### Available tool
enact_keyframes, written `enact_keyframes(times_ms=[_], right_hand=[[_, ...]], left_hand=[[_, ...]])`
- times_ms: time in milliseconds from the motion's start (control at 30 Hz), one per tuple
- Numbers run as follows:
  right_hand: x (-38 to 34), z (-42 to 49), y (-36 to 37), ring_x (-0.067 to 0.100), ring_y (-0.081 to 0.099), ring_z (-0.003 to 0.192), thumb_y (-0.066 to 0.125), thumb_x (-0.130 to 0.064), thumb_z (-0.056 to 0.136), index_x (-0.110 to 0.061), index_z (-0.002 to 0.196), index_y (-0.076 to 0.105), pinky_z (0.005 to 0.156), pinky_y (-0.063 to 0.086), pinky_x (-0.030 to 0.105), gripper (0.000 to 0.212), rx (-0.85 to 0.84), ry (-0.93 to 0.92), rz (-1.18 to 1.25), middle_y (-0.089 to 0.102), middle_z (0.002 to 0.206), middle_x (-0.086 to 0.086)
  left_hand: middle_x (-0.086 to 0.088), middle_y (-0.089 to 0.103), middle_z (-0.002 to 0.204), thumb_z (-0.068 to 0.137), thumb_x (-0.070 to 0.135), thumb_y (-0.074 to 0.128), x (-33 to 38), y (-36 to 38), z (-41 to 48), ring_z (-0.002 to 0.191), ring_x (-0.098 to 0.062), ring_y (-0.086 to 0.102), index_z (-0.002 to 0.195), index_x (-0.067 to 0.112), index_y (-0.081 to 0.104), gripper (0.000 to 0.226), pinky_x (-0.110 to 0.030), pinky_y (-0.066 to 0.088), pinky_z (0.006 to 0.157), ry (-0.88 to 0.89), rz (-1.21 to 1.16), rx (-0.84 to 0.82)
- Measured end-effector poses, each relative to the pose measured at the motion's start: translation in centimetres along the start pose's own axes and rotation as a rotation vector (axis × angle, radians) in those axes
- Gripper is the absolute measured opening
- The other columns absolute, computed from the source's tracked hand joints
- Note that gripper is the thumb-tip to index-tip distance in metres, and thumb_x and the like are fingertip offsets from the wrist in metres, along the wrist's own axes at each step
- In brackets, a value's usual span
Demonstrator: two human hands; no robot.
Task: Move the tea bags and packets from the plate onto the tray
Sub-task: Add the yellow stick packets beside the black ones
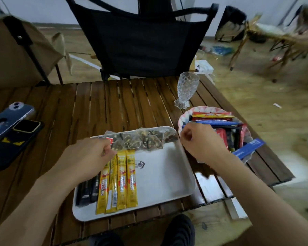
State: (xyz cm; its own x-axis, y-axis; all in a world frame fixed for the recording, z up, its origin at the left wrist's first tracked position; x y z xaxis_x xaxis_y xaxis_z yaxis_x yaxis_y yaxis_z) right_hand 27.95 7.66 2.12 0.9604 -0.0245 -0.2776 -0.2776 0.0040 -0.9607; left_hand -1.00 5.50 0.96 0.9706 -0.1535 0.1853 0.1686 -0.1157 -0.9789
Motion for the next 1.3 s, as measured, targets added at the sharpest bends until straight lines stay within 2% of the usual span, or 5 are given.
enact_keyframes(times_ms=[267,433,933,1133,1300], right_hand=[[12.3,2.8,-4.0,0.018,0.054,0.063,0.065,-0.029,0.088,-0.012,0.085,0.062,0.05,0.035,0.024,0.018,0.022,0.35,-0.138,0.059,0.075,0.004],[13.4,2.6,-3.1,0.005,0.038,0.055,0.068,-0.038,0.087,-0.019,0.079,0.047,0.047,0.024,0.022,0.03,-0.134,0.321,-0.163,0.042,0.062,-0.007],[12.8,1.7,-4.3,0.011,0.055,0.061,0.068,-0.032,0.09,-0.005,0.09,0.068,0.05,0.036,0.024,0.026,-0.189,0.451,0.136,0.063,0.069,0.0],[12.0,0.3,-5.7,0.021,0.071,0.061,0.069,-0.018,0.086,-0.003,0.087,0.069,0.056,0.06,0.032,0.015,-0.25,0.465,0.043,0.07,0.075,0.011],[10.4,-1.1,-7.9,0.017,0.064,0.075,0.069,-0.015,0.087,-0.007,0.097,0.073,0.062,0.052,0.026,0.014,-0.314,0.354,-0.186,0.068,0.088,0.008]], left_hand=[[0.01,0.06,0.066,0.097,0.054,0.048,0.6,0.1,0.5,0.061,-0.002,0.055,0.073,0.03,0.055,0.034,-0.024,0.038,0.049,-0.001,0.042,0.019],[0.011,0.061,0.065,0.096,0.054,0.05,0.7,0.4,0.7,0.06,-0.001,0.056,0.073,0.031,0.056,0.033,-0.023,0.038,0.049,0.005,0.038,0.03],[0.012,0.065,0.068,0.096,0.055,0.049,0.5,0.7,0.7,0.062,-0.001,0.06,0.075,0.033,0.056,0.031,-0.019,0.044,0.051,0.008,0.029,0.019],[0.011,0.065,0.067,0.096,0.056,0.049,0.2,0.7,0.6,0.061,-0.001,0.061,0.075,0.033,0.055,0.032,-0.016,0.043,0.05,0.013,0.02,0.019],[0.01,0.066,0.07,0.097,0.056,0.049,0.2,0.6,0.6,0.063,-0.001,0.062,0.077,0.034,0.055,0.031,-0.016,0.045,0.052,0.012,0.029,0.012]])
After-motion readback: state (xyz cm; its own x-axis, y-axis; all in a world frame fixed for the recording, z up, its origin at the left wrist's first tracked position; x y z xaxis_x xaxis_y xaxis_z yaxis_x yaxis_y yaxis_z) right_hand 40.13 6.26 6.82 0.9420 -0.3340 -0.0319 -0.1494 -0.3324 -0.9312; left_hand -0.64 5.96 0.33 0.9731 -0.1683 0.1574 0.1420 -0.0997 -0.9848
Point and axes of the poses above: each hand's wrist, its own z-axis towards the middle knuckle, its own y-axis out of the palm, x = y × z, the point moved 4 cm from there along z, towards the middle knuckle
